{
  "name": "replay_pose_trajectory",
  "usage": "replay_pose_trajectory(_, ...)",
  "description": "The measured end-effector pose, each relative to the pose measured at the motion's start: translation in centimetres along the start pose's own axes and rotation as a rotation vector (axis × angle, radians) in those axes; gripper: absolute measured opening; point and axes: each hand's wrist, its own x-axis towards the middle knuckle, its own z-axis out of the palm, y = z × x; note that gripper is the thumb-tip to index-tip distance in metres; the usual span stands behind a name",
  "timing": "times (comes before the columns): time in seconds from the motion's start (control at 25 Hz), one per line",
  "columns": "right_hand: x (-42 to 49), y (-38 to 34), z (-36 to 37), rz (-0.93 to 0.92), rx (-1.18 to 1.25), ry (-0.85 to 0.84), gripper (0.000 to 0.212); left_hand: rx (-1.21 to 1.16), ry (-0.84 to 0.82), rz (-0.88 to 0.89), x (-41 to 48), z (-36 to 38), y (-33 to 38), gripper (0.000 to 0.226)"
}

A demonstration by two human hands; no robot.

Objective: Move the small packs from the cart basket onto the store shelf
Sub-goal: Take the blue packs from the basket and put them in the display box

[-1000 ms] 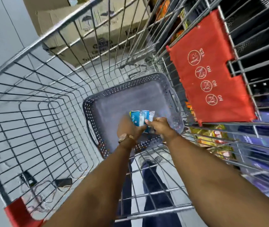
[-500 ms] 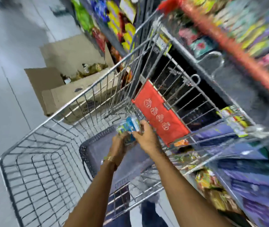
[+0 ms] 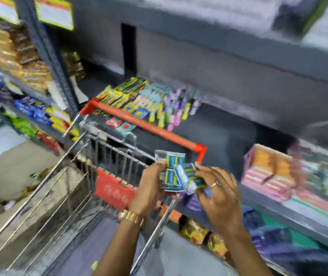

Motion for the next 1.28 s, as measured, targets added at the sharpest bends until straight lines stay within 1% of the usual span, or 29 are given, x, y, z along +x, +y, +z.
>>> replay_pose_trajectory(0.08, -0.7, 2.8, -3.5, 0.069, -0.023, 0.056, 0.042, 0.026, -0.057, -0.038, 0.7, 5.9, 0.3, 0.032)
replay_pose_trajectory(0.16, -1.6, 5.7, -6.7, 0.128, -0.115, 0.116, 0.042, 0.099, -0.116, -0.04, 1.9, 11.0, -0.3, 0.034)
replay_pose_trajectory(0.28, -3.2, 9.9, -11.0, 0.221, -0.308, 0.203, 0.035, 0.231, -0.177, -0.048, 2.9, 17.4, -1.8, 0.021)
replay_pose_trajectory(0.36, -3.9, 12.6, -13.2, 0.303, -0.381, 0.264, 0.034, 0.324, -0.24, -0.021, 3.9, 21.3, -2.7, 0.006)
replay_pose_trajectory(0.4, -4.2, 13.9, -14.1, 0.353, -0.402, 0.292, 0.033, 0.39, -0.29, 0.001, 4.3, 23.1, -2.9, 0.011)
replay_pose_trajectory(0.48, -4.8, 15.9, -15.4, 0.463, -0.423, 0.31, 0.036, 0.522, -0.37, 0.056, 5.4, 26.4, -3.5, 0.008)
replay_pose_trajectory(0.52, -4.9, 16.5, -15.8, 0.518, -0.427, 0.289, 0.041, 0.582, -0.398, 0.081, 6.0, 27.6, -3.7, 0.013)
replay_pose_trajectory(0.6, -5.3, 17.7, -16.8, 0.653, -0.418, 0.233, 0.048, 0.693, -0.474, 0.077, 7.1, 29.8, -4.5, 0.036)
replay_pose_trajectory(0.64, -5.5, 18.5, -17.1, 0.705, -0.408, 0.205, 0.052, 0.759, -0.52, 0.071, 7.5, 30.8, -4.9, 0.042)
replay_pose_trajectory(0.72, -5.8, 20.0, -17.4, 0.761, -0.401, 0.084, 0.058, 0.933, -0.57, 0.105, 7.8, 32.7, -5.7, 0.039)
replay_pose_trajectory(0.8, -6.2, 21.4, -17.4, 0.803, -0.457, -0.095, 0.057, 1.185, -0.552, 0.24, 8.2, 33.7, -6.3, 0.036)
replay_pose_trajectory(0.88, -6.3, 22.2, -17.7, 0.881, -0.459, -0.21, 0.05, 1.468, -0.529, 0.412, 8.8, 34.0, -6.2, 0.036)
replay_pose_trajectory(0.96, -6.5, 22.7, -18.3, 0.914, -0.458, -0.321, 0.039, 1.634, -0.536, 0.527, 9.0, 34.1, -6.1, 0.033)
replay_pose_trajectory(1.0, -6.8, 22.7, -18.5, 0.884, -0.463, -0.355, 0.034, 1.695, -0.528, 0.561, 9.0, 34.0, -6.2, 0.033)
replay_pose_trajectory(1.08, -7.5, 22.5, -18.5, 0.846, -0.432, -0.385, 0.031, 1.818, -0.467, 0.643, 8.6, 33.7, -6.6, 0.033)
replay_pose_trajectory(1.16, -8.1, 22.4, -18.5, 0.824, -0.407, -0.344, 0.033, 1.921, -0.402, 0.731, 8.0, 33.5, -7.2, 0.03)
replay_pose_trajectory(1.2, -8.2, 22.3, -18.6, 0.803, -0.414, -0.31, 0.034, 1.95, -0.386, 0.737, 7.7, 33.5, -7.3, 0.028)
replay_pose_trajectory(1.28, -8.7, 22.0, -18.2, 0.788, -0.42, -0.298, 0.034, 1.975, -0.346, 0.728, 7.6, 33.4, -7.8, 0.025)
